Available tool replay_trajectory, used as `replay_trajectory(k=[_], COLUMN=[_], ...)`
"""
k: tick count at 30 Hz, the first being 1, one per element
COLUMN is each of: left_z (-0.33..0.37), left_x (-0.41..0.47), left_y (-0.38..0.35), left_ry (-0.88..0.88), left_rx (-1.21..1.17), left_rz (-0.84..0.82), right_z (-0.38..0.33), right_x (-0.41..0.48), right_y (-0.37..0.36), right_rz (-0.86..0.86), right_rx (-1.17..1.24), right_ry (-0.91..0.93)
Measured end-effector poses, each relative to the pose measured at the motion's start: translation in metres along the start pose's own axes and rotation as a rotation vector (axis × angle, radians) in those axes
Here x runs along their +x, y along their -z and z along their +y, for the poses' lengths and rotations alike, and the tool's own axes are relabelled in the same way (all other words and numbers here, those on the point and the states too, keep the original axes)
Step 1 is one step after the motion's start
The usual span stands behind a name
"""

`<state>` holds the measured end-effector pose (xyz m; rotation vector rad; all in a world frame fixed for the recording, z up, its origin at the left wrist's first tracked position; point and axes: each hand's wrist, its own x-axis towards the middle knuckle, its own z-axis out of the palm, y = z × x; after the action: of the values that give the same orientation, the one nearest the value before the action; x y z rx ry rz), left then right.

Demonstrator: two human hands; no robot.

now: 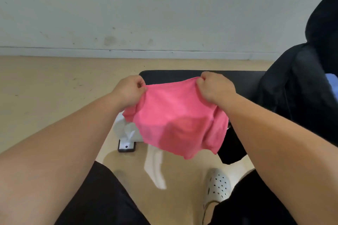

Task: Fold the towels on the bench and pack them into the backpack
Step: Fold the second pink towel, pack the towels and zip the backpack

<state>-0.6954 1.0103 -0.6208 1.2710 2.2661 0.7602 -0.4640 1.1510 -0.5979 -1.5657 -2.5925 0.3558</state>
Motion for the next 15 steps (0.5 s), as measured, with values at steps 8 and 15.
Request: replay_trajectory(k=[8, 15], left_z=[0.002, 0.003], left_x=[0.065, 0.1], left_y=[-0.021, -0.021], left_ry=[-0.011, -0.006], left_rx=[0.214, 0.548], left_rz=[0.002, 0.153], right_z=[0.015, 0.013], right_x=[0.036, 0.08], right_y=[-0.045, -0.044], right_rz=[-0.03, 0.031], right_rx=[-0.102, -0.022], right_ry=[0.025, 0.068])
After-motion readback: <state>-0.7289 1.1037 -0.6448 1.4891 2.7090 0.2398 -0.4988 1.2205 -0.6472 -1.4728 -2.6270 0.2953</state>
